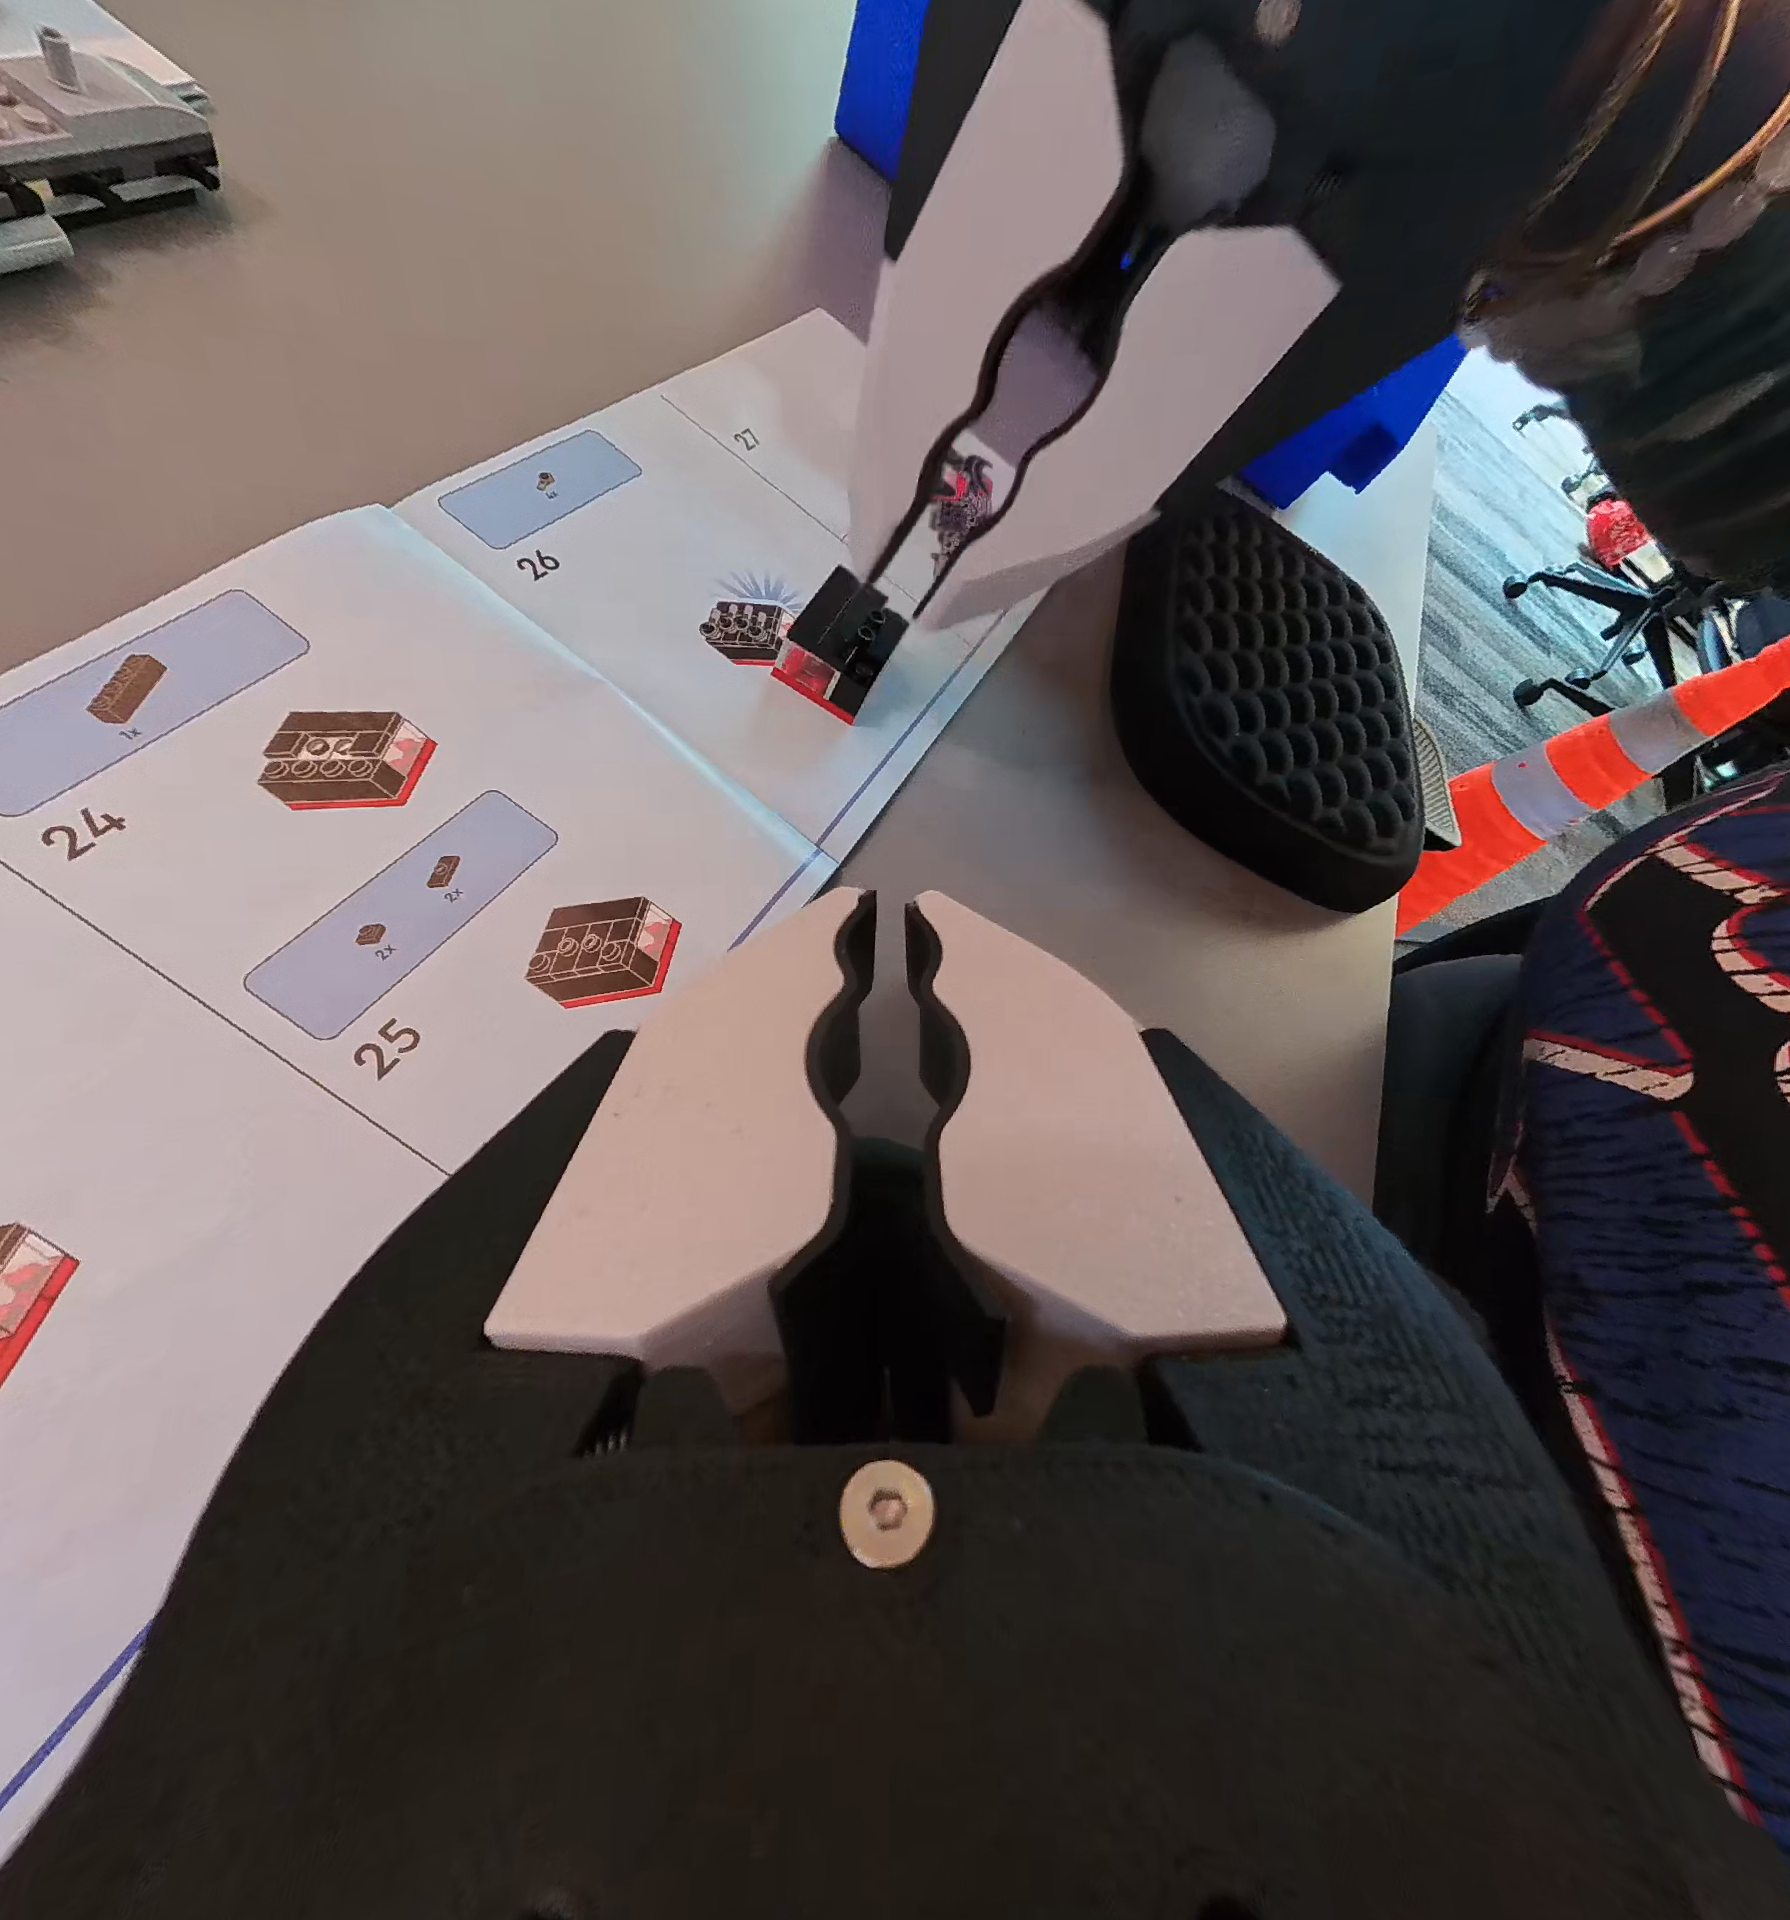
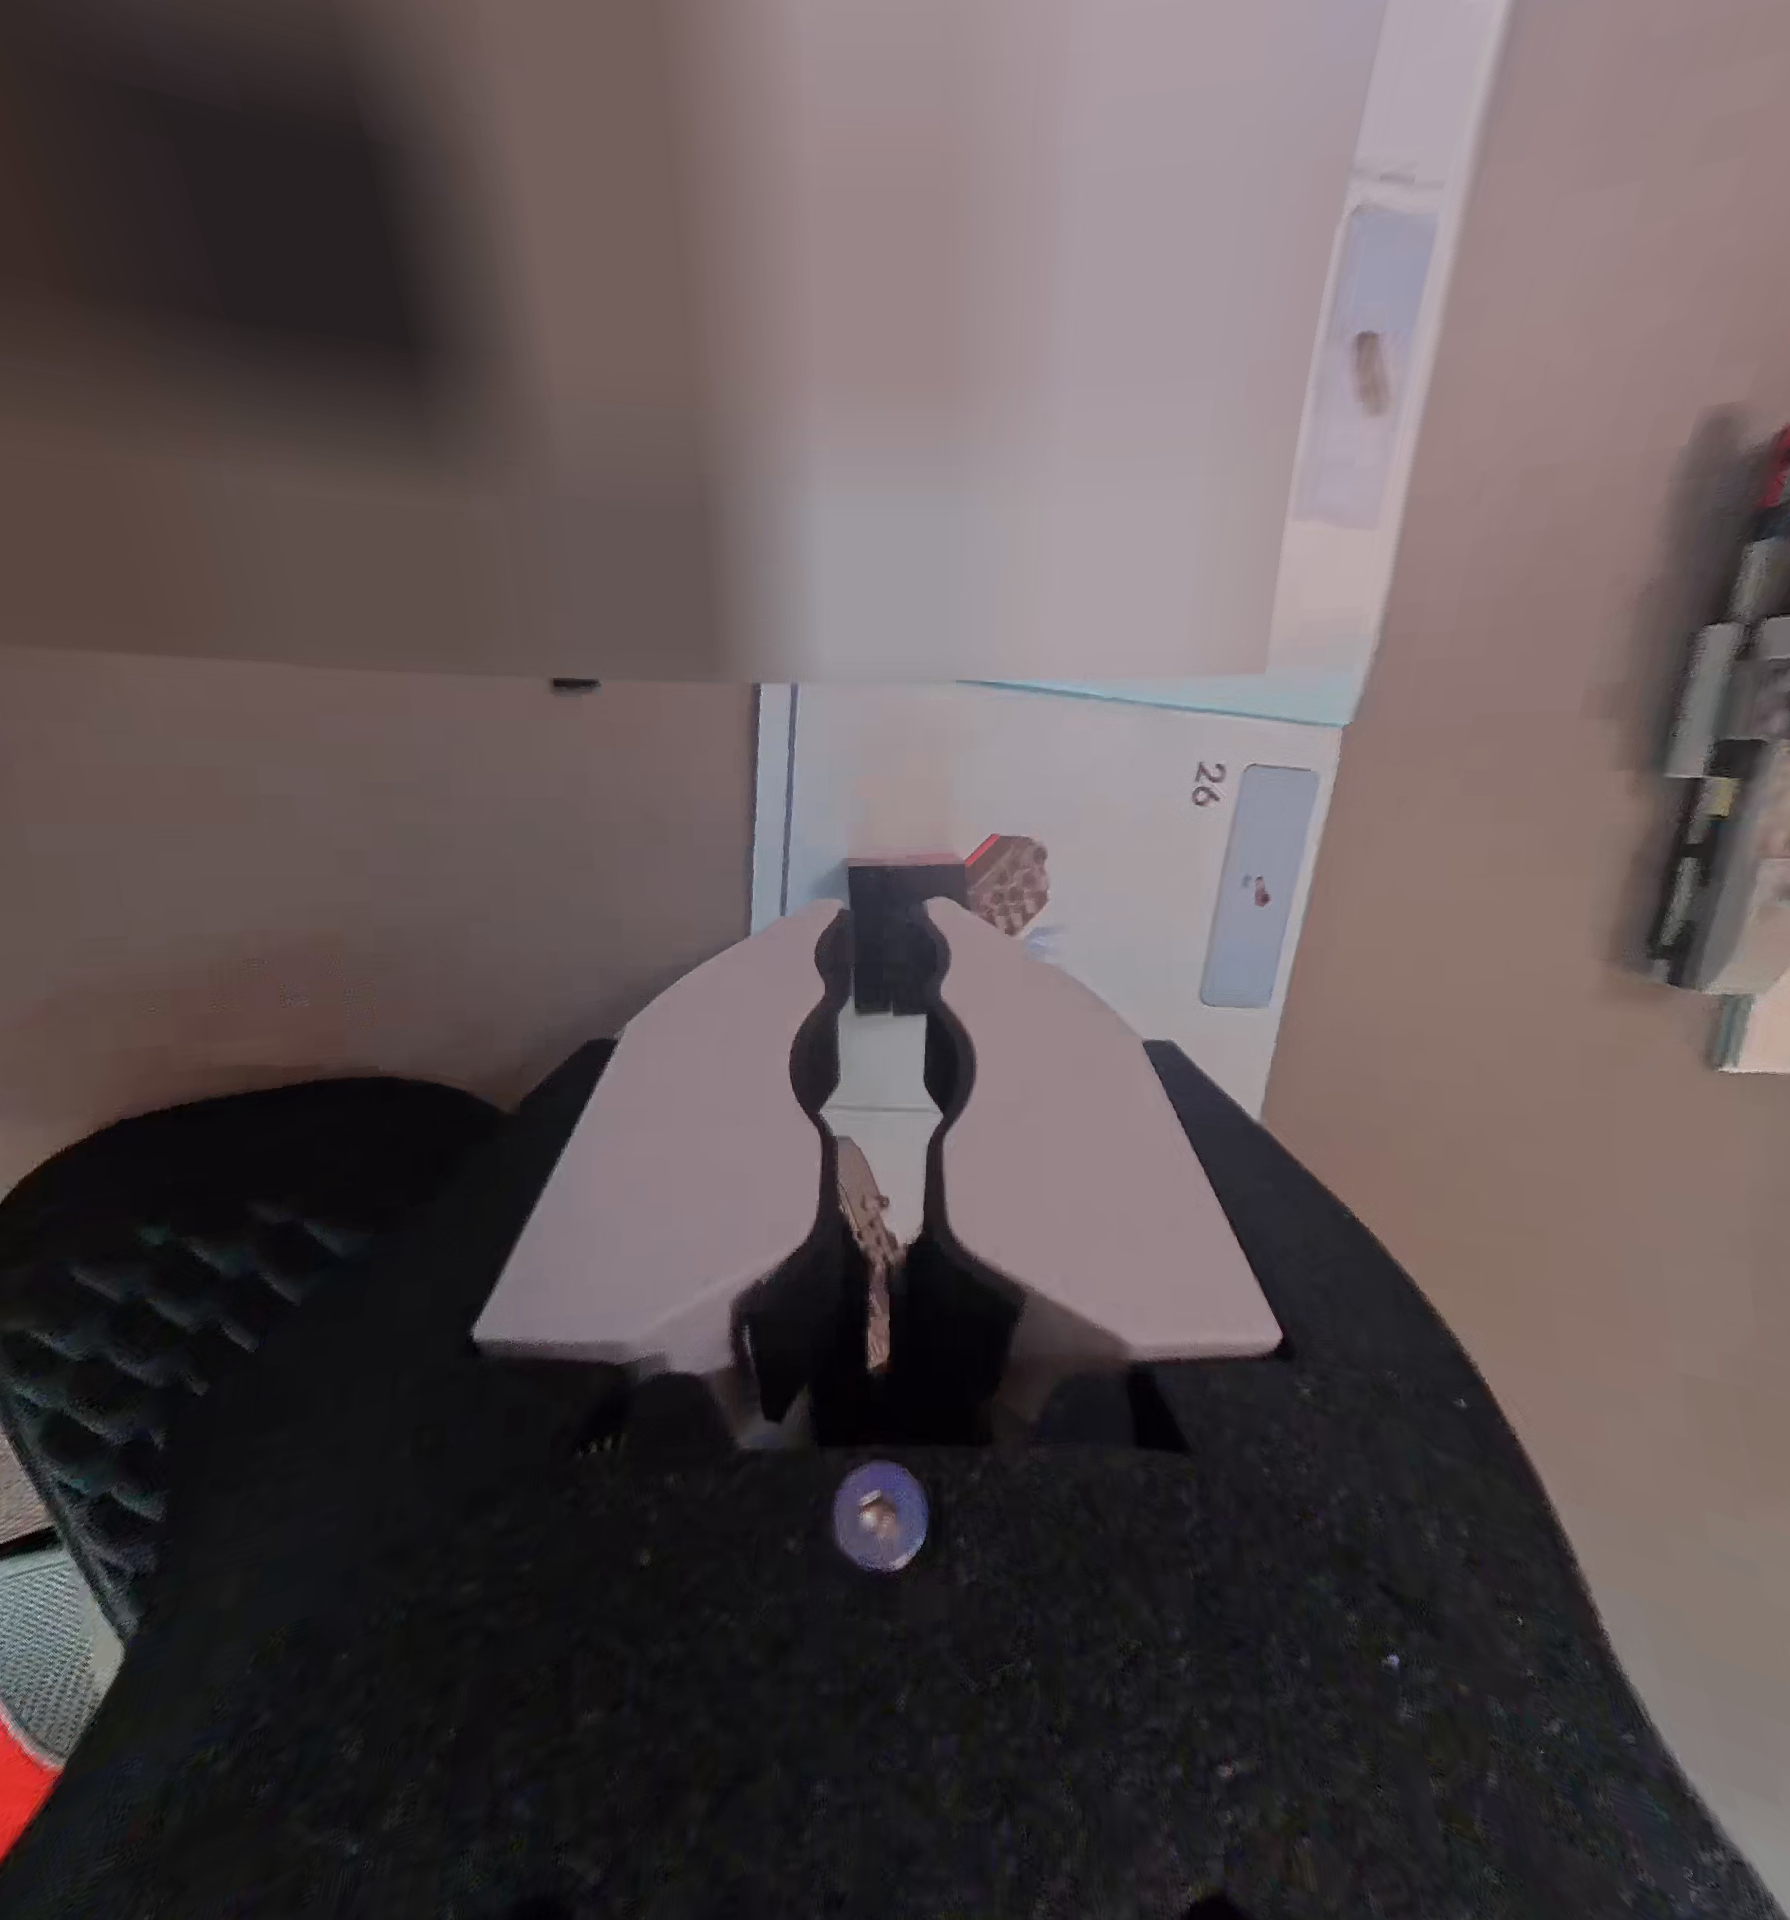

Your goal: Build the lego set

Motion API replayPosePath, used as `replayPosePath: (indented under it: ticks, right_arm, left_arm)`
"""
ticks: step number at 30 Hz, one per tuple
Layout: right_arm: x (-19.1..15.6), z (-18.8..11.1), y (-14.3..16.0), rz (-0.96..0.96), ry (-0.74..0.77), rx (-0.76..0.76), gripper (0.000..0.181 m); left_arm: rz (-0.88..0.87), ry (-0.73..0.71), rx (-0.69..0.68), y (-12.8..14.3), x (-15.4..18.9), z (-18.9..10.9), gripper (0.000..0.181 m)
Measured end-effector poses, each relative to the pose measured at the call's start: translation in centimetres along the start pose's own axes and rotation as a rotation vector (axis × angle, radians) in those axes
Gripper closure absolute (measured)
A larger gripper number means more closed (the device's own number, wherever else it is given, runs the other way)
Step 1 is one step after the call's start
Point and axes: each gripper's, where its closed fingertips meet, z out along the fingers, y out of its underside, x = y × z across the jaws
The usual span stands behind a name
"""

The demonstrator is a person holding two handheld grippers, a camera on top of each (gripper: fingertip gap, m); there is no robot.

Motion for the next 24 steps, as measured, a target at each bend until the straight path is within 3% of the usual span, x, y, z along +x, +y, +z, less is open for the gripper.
replayPosePath:
  ticks: [4, 14, 24]
  right_arm:
    - [0.4, -0.3, 1.5, -0.007, 0.007, -0.064, 0.173]
    - [0.0, 1.2, 1.8, 0.021, -0.05, -0.095, 0.177]
    - [0.0, 1.2, 1.7, 0.066, -0.071, -0.095, 0.175]
  left_arm:
    - [0.004, -0.005, -0.01, 0.1, 0.0, 0.1, 0.176]
    - [0.001, -0.003, -0.004, 0.0, -0.1, 0.0, 0.176]
    - [-0.011, 0.057, 0.22, -2.4, 0.5, -2.4, 0.177]
